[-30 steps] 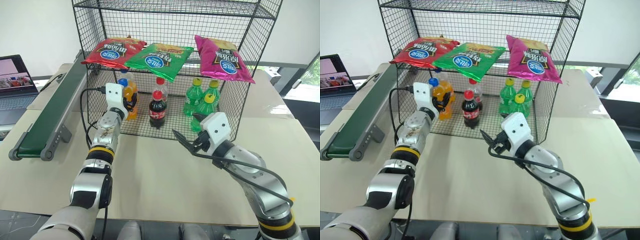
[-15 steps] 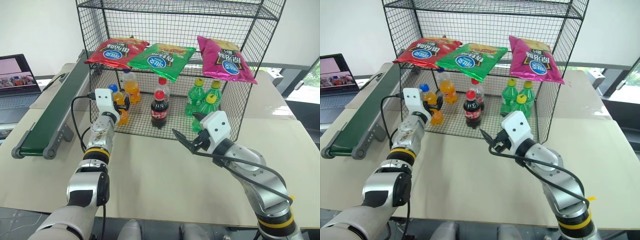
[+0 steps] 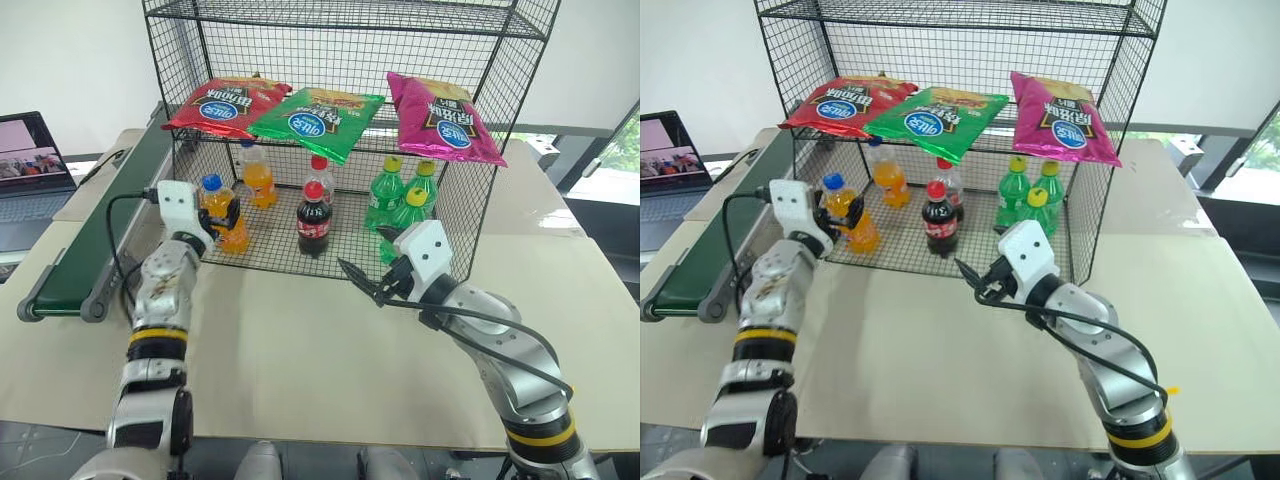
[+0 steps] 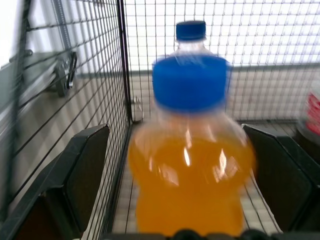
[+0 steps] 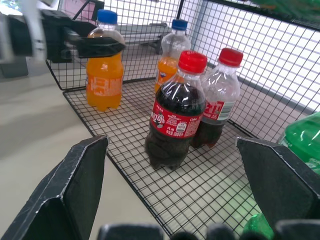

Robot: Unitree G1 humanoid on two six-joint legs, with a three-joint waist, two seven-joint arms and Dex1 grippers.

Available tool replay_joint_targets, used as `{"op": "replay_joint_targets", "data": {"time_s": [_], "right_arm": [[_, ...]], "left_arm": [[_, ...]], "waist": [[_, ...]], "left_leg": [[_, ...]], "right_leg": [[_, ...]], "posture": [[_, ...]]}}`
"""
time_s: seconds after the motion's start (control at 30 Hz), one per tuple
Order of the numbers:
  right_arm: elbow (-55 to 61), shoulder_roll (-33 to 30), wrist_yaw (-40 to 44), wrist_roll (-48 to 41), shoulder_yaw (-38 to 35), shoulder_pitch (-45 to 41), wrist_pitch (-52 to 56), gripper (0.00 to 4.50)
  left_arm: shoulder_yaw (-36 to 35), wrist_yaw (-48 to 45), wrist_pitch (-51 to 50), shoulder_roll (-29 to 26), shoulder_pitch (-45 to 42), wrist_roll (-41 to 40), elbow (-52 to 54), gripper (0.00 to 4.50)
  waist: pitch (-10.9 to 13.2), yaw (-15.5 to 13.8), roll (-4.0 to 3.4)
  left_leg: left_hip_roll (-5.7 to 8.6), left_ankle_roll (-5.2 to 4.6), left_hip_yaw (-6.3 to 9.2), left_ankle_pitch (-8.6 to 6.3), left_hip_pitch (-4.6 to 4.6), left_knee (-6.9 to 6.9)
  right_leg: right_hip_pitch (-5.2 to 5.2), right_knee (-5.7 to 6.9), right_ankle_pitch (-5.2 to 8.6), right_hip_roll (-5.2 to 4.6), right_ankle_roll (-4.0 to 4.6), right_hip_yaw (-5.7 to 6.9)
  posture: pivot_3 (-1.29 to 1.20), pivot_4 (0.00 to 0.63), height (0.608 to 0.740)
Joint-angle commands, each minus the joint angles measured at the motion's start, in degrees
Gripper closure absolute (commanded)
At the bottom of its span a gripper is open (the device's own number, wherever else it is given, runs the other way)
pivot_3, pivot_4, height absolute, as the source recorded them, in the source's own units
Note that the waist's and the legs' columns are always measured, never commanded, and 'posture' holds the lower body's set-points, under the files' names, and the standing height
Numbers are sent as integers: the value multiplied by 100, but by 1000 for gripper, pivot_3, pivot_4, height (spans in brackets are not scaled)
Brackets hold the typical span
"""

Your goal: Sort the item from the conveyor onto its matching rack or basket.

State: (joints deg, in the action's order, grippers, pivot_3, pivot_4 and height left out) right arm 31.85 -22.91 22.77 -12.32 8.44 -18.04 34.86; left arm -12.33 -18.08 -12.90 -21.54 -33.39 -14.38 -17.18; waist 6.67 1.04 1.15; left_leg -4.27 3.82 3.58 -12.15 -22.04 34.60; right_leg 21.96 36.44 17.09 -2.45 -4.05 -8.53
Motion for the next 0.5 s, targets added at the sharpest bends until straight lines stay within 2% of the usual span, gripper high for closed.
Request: {"op": "replay_joint_targets", "data": {"time_s": [0.03,0.23,0.33,0.43,0.5], "right_arm": [[49,61,93,-28,-45,-142,-241,0],[8,50,235,-45,-52,-131,-277,0],[122,-141,452,-109,-152,108,-283,0],[203,-408,675,-145,-297,507,-396,0],[191,-506,708,-111,-389,809,-492,0]], "left_arm": [[-46,-131,-800,-162,235,-369,1206,19],[-221,-280,-1784,-498,967,-747,2384,19],[-241,-821,-2218,-973,1735,-984,3003,19],[-34,-1338,-2273,-1455,2318,-975,3336,19],[228,-1539,-1872,-1639,2572,-653,3342,19]], "waist": [[0,-32,0],[0,-4,-1],[0,39,-2],[3,37,-5],[4,-15,-5]], "left_leg": [[0,0,0,0,-2,4],[0,0,0,-1,3,12],[0,-1,0,-1,4,7],[-1,-8,-1,-7,6,-1],[-1,-7,0,-6,1,1]], "right_leg": [[0,3,0,0,0,0],[-1,13,2,0,-1,0],[2,16,2,0,0,-1],[5,10,5,-1,3,0],[8,6,7,-1,4,2]], "posture": [[0,150,740],[0,150,740],[0,150,740],[0,150,740],[0,150,740]]}}
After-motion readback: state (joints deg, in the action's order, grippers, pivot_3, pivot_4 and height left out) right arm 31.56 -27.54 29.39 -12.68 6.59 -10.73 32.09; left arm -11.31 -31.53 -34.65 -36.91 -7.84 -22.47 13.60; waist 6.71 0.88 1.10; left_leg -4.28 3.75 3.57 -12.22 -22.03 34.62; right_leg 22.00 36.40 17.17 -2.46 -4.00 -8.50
